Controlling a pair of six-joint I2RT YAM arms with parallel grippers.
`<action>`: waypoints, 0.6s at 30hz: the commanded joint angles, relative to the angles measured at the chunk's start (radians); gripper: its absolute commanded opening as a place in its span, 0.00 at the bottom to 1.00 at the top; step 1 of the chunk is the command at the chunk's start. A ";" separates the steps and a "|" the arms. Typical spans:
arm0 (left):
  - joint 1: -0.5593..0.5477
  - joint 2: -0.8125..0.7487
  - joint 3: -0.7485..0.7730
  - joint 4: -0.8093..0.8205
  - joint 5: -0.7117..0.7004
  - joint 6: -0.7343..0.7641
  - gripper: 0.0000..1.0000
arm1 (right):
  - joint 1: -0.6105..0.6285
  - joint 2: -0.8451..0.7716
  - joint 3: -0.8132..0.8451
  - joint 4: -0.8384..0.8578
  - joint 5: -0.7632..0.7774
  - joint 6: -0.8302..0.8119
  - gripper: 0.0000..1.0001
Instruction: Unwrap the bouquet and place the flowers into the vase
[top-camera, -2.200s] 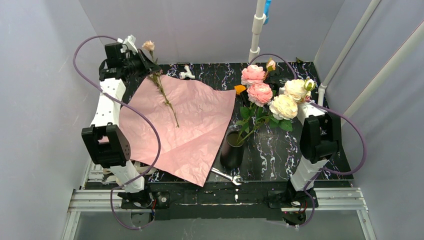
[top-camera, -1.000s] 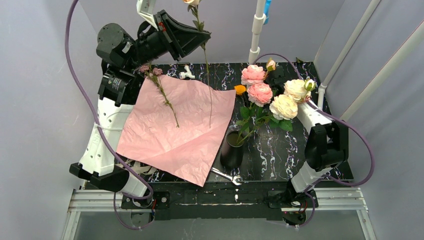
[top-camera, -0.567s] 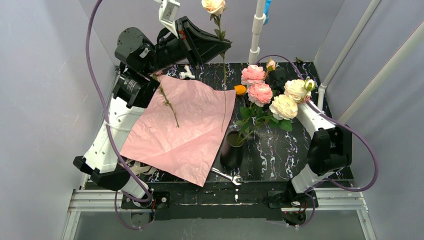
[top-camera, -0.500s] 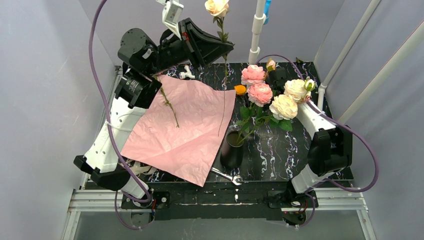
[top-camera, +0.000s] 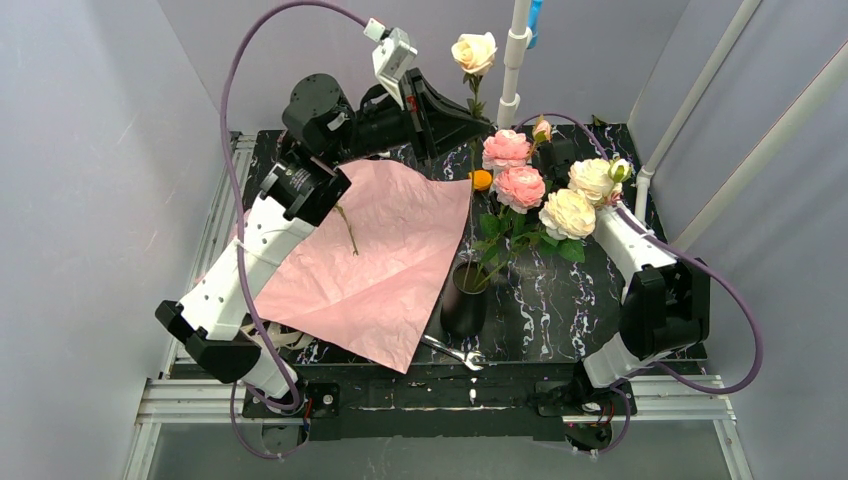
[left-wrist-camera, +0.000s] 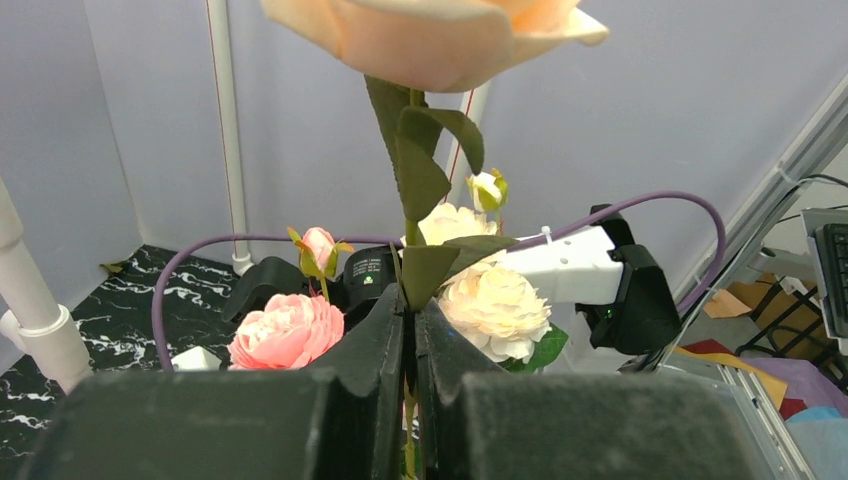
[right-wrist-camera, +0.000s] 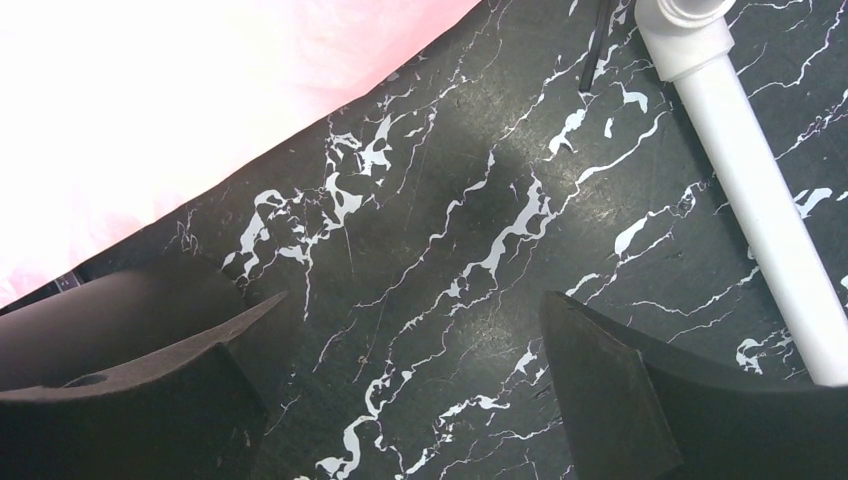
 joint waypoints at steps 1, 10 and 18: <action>-0.017 -0.039 -0.060 0.027 -0.017 0.059 0.00 | -0.004 -0.048 -0.007 0.020 0.001 -0.009 0.98; -0.045 -0.153 -0.295 0.032 0.075 0.240 0.00 | -0.004 -0.064 -0.026 0.018 0.005 -0.016 0.98; -0.197 -0.254 -0.493 -0.128 0.079 0.637 0.18 | -0.004 -0.061 -0.025 0.019 0.004 -0.014 0.99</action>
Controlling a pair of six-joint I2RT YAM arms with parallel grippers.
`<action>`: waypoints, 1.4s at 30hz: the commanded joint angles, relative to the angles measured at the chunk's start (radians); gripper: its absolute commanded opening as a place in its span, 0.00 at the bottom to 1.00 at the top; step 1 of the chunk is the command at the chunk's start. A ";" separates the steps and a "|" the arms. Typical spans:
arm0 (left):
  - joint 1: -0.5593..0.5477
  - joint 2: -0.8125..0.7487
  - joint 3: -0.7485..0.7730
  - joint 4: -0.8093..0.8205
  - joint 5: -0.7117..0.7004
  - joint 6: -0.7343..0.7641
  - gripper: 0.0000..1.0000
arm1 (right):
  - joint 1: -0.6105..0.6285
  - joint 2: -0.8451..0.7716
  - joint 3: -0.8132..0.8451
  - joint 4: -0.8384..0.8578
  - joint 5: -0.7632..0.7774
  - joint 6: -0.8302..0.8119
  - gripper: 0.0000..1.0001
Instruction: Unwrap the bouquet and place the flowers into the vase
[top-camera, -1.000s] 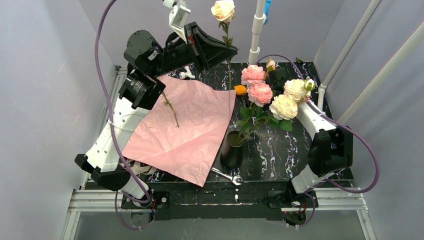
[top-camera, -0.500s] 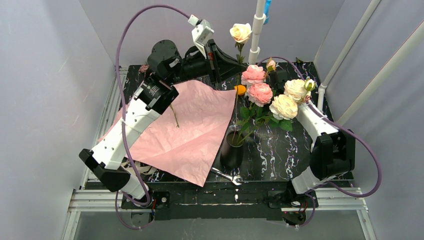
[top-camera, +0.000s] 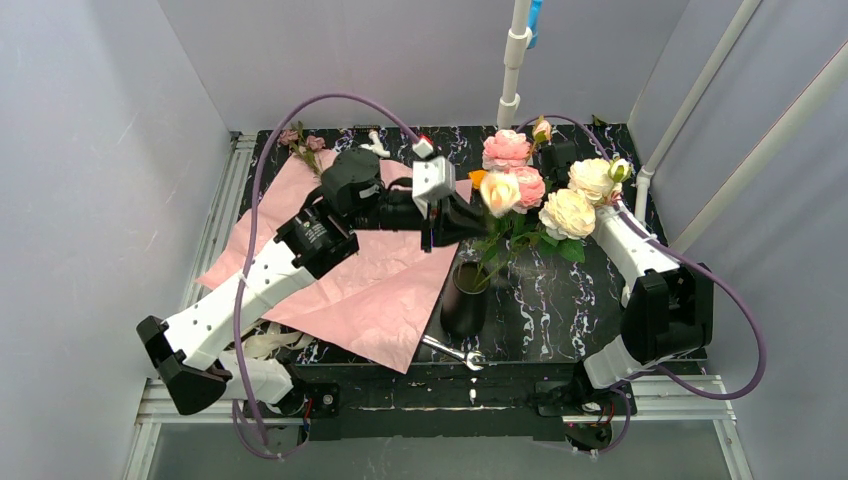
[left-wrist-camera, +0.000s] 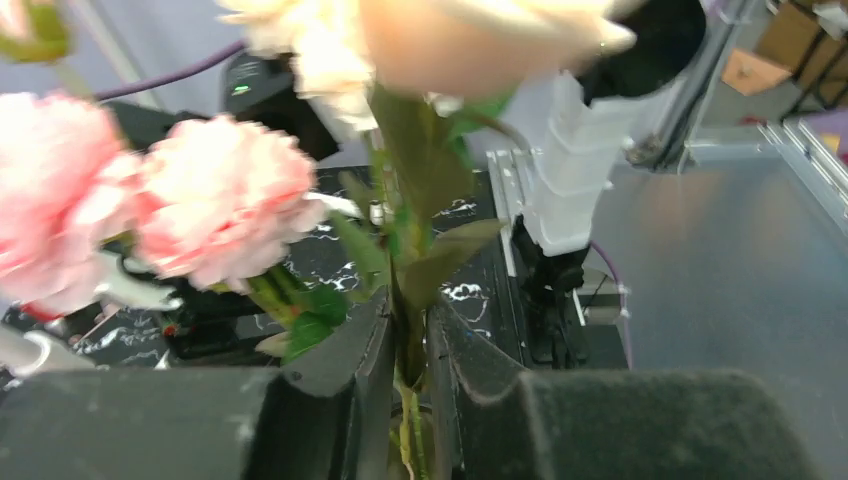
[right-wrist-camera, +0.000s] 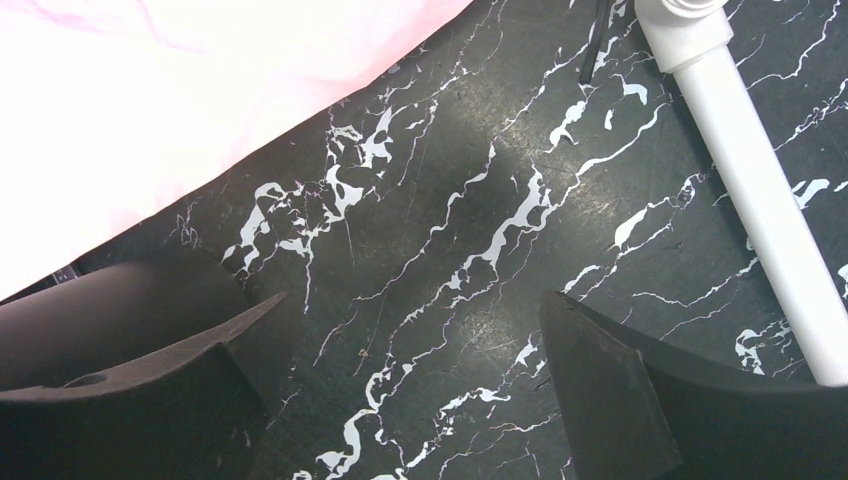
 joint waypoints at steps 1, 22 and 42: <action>-0.068 -0.060 -0.024 -0.128 0.016 0.265 0.27 | -0.004 -0.031 -0.002 0.018 0.000 -0.009 0.98; 0.469 -0.061 0.124 -0.524 -0.268 -0.170 0.70 | -0.005 0.021 0.033 0.015 0.001 -0.005 0.98; 0.786 0.814 0.744 -0.871 -0.790 -0.476 0.62 | -0.007 0.074 0.058 -0.002 0.026 -0.006 0.98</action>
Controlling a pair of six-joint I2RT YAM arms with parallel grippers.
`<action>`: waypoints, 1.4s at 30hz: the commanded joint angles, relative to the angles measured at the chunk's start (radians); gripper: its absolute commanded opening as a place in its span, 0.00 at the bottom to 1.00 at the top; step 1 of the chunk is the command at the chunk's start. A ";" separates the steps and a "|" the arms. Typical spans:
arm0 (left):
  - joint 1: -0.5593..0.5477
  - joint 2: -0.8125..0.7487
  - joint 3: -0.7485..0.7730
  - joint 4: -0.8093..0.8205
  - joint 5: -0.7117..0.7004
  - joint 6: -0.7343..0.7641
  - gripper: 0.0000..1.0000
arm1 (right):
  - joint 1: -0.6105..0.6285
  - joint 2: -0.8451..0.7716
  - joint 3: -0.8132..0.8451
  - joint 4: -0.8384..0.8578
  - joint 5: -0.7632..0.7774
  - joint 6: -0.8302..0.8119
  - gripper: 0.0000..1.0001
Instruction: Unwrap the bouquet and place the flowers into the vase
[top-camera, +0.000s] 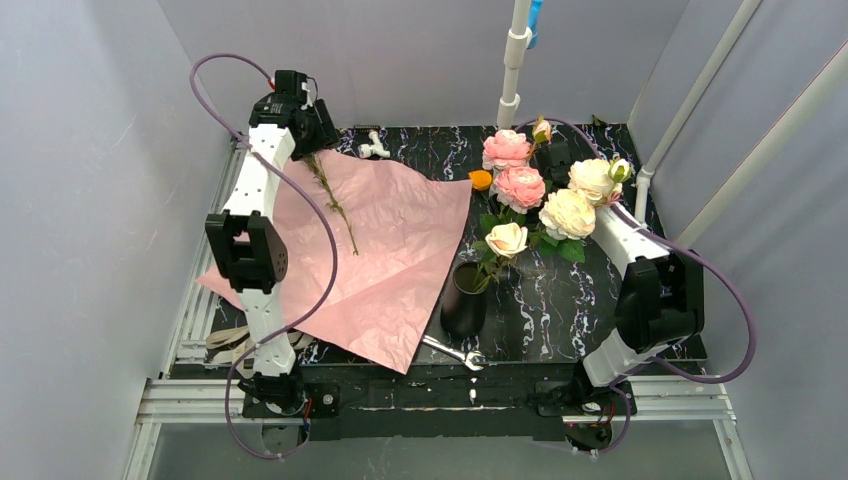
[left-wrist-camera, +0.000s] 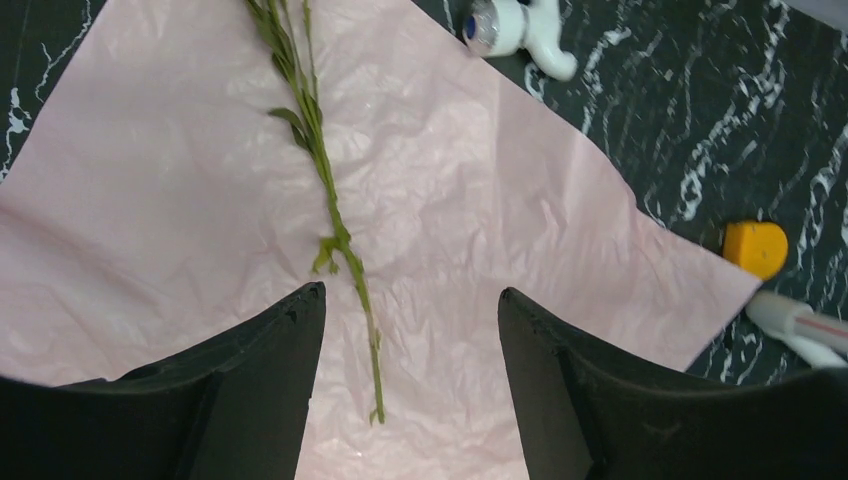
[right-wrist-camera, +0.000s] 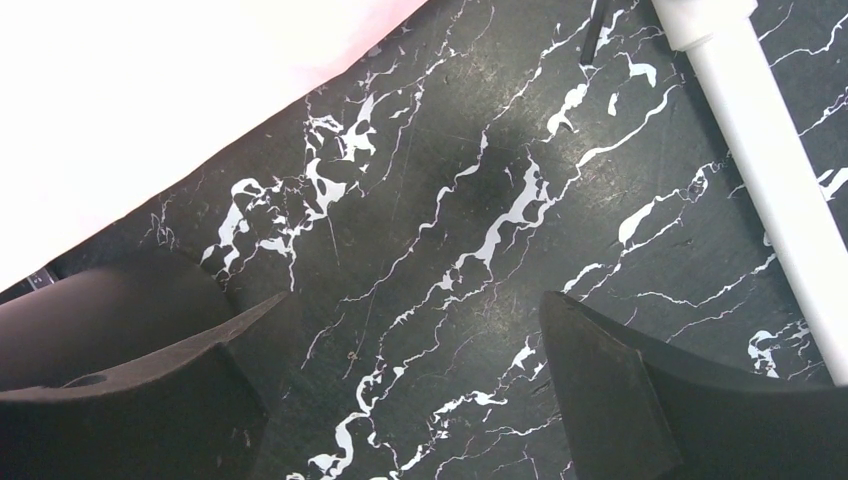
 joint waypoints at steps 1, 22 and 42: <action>0.042 0.177 0.162 -0.100 -0.044 -0.029 0.62 | -0.007 0.012 0.044 0.005 0.011 -0.004 0.98; 0.064 0.560 0.338 0.086 -0.092 0.144 0.47 | -0.019 0.073 0.071 -0.013 0.045 -0.022 0.98; 0.138 -0.083 -0.160 0.842 0.253 0.076 0.00 | -0.019 0.086 0.115 -0.014 0.025 -0.012 0.98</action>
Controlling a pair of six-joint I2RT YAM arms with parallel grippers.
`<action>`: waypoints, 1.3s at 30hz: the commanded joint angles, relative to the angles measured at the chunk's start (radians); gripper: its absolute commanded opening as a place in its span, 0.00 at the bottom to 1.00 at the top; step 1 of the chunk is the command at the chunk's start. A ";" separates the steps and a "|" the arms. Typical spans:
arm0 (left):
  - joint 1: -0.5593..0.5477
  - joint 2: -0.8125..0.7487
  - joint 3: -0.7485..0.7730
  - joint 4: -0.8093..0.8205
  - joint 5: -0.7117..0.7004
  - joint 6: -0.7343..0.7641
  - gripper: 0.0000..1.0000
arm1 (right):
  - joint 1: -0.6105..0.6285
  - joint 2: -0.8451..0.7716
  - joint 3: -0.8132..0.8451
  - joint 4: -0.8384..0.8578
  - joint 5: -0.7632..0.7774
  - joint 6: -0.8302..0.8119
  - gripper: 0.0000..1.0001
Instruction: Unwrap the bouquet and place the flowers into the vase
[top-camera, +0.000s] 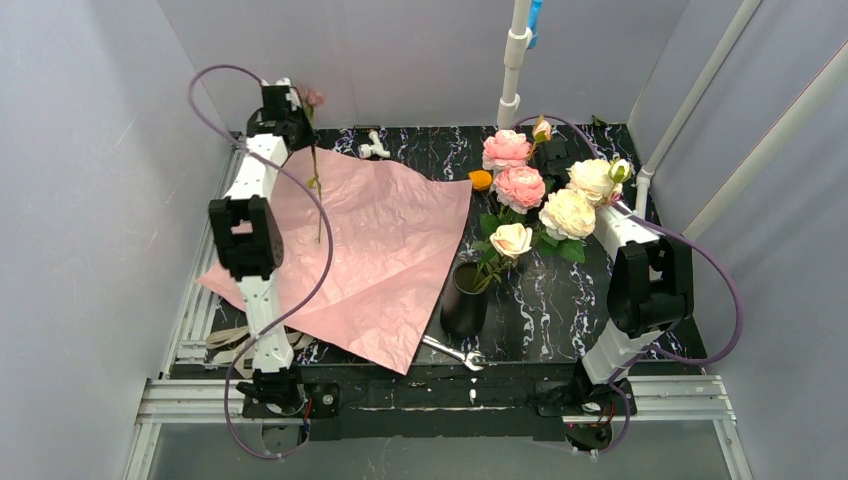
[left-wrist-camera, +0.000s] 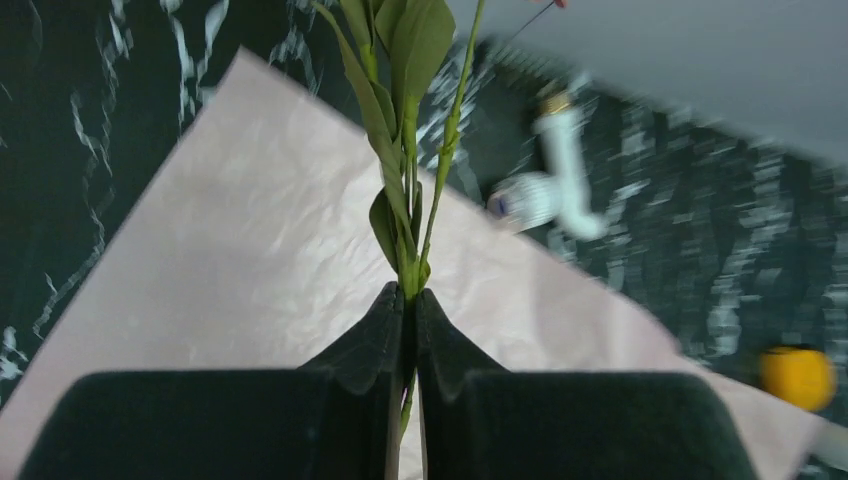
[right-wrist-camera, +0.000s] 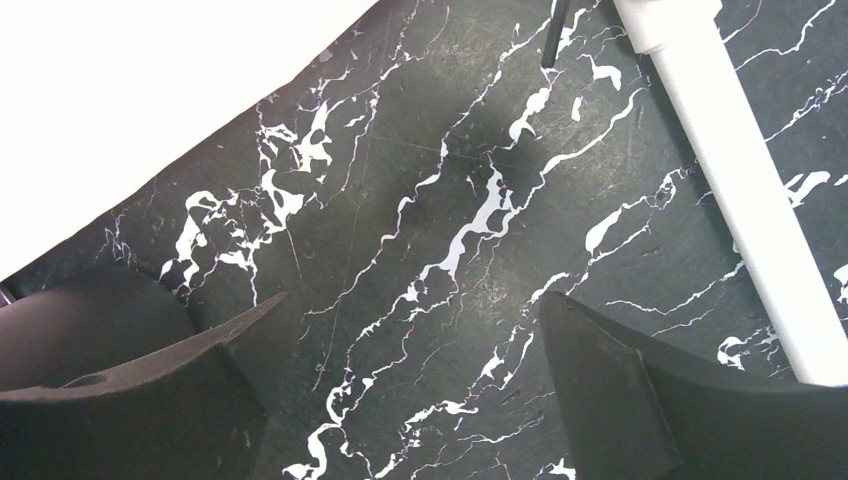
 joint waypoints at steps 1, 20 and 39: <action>0.018 -0.452 -0.279 0.584 0.220 -0.033 0.00 | -0.005 -0.011 0.047 0.010 -0.016 0.012 0.98; -0.636 -1.020 -0.673 0.929 0.338 -0.228 0.00 | -0.005 -0.127 -0.024 0.038 -0.050 0.049 0.99; -0.926 -0.996 -0.802 1.041 0.160 -0.179 0.00 | -0.005 -0.210 -0.101 0.015 -0.035 0.041 0.98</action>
